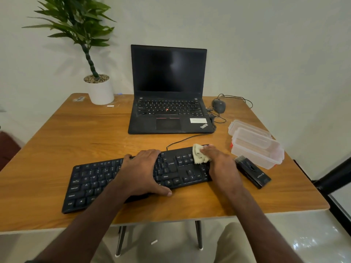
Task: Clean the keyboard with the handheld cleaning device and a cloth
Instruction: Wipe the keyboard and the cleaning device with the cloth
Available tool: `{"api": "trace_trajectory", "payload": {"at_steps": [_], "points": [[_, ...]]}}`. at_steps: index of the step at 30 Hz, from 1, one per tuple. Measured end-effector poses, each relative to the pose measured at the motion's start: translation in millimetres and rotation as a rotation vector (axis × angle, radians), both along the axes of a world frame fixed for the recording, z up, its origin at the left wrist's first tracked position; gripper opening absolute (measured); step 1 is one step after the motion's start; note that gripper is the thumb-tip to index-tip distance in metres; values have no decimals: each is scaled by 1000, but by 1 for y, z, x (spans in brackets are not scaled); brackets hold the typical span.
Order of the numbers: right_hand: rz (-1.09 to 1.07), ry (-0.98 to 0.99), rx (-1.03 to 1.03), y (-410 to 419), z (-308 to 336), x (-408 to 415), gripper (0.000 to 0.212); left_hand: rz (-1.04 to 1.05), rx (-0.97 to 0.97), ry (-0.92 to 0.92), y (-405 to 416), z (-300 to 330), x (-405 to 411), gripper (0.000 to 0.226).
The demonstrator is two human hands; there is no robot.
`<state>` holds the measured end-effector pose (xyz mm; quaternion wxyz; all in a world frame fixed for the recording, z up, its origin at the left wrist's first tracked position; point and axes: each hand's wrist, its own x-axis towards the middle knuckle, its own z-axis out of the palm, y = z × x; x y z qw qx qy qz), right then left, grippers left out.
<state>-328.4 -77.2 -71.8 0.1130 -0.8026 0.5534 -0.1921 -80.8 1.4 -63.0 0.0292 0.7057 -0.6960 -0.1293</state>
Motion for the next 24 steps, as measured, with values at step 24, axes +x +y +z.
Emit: {"api": "trace_trajectory", "payload": {"at_steps": [24], "points": [[189,-337,-193,70,-21,99,56,143,-88,185,135,-30,159,144]]}}
